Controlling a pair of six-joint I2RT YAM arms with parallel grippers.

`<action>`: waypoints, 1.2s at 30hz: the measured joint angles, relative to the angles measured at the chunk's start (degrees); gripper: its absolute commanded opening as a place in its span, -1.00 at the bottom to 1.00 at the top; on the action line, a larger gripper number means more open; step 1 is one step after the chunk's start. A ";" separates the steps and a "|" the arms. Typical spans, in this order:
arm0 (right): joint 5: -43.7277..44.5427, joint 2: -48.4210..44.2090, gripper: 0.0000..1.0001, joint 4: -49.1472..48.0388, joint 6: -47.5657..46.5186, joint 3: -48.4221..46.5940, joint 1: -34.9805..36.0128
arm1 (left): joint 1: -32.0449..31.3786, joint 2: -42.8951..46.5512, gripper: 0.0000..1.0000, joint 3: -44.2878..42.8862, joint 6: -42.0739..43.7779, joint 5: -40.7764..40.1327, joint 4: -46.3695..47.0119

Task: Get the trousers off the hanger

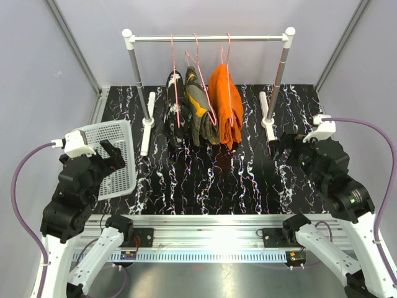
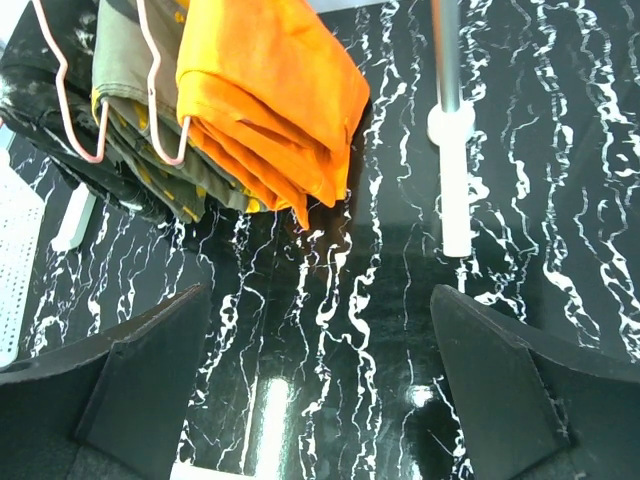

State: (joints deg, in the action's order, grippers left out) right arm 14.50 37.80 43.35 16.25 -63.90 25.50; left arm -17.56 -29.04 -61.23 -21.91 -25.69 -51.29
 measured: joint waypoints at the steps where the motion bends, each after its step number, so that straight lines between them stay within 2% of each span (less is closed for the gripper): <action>1: -0.37 0.52 0.99 -0.31 -0.02 0.00 0.00 | 0.00 0.00 0.98 0.00 0.00 0.00 0.00; 8: -5.60 7.96 0.99 -2.84 -0.37 -1.55 0.00 | 0.00 0.00 0.98 0.00 0.00 0.00 0.00; 14: -13.16 19.58 0.99 -5.92 0.07 -8.74 0.00 | 0.00 -0.35 0.98 0.00 0.02 0.50 -0.07; 21: -14.14 38.05 0.97 -3.56 -0.61 -27.67 0.02 | 0.00 -1.22 0.98 0.00 0.02 1.55 -0.13; 24: -13.22 45.13 0.89 -1.81 -1.55 -34.82 0.35 | 0.00 -1.42 0.98 -0.02 0.07 1.86 -0.15; 29: -8.00 55.01 0.62 1.86 -3.28 -43.69 2.40 | 0.00 -1.46 0.98 -0.02 0.09 1.92 -0.24; 36: -3.82 63.32 0.02 2.82 -4.72 -46.75 3.58 | 0.00 -1.44 0.98 -0.02 0.68 1.92 -0.87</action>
State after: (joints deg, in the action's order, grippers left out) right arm 10.68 101.12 46.17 11.53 -110.65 29.08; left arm -17.56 -30.48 -61.25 -21.23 -23.77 -52.16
